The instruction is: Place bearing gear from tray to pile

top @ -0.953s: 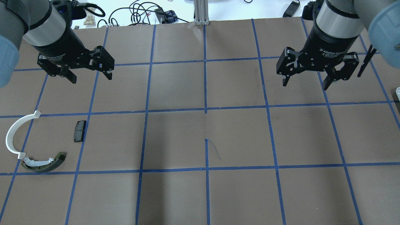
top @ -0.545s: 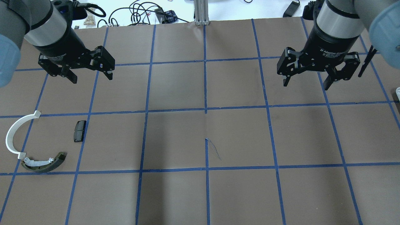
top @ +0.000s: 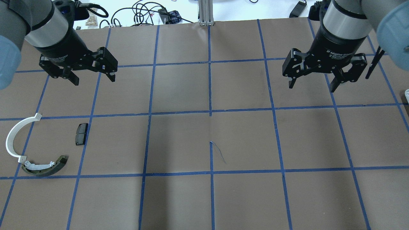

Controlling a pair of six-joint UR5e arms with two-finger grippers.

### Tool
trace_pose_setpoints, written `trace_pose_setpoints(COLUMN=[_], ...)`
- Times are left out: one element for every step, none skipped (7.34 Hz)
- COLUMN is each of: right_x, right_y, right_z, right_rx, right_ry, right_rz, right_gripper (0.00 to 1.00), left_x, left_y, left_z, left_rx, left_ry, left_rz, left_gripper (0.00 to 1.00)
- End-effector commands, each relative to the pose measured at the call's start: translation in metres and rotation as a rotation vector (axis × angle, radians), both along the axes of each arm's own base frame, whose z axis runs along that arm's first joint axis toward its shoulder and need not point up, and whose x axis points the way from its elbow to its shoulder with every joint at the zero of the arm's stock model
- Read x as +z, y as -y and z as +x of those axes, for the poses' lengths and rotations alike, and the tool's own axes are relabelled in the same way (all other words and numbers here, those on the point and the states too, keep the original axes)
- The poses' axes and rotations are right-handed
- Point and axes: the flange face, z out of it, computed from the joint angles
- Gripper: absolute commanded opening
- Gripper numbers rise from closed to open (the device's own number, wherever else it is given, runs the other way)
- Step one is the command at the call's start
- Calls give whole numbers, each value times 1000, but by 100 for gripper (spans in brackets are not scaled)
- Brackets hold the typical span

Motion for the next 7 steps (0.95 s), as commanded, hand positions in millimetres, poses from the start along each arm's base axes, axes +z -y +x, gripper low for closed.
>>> trace_pose_setpoints(right_x=[0,-1,-3,-2,-3,-3,-4], right_y=[1,4,8,14,18,19,17], right_z=[-1,-7,-22,-57,-99,-133,-173], right_rx=[-10,-4,54,104,174,215,282], right_ry=[-4,-2,5,17,30,39,45], right_rz=[-4,0,3,5,12,12,18], right_gripper=[100,100,100,100,100,100,100], left_x=[0,0,1,1,2,1,2], left_y=[1,0,-1,-2,-2,-1,-3], left_z=[0,-2,0,0,1,1,1], left_rx=[0,-3,0,-2,3,0,3], left_ry=[0,0,0,0,0,0,0], left_rz=[1,-1,-2,-2,-4,-2,-4], left_gripper=[100,100,100,100,100,100,100])
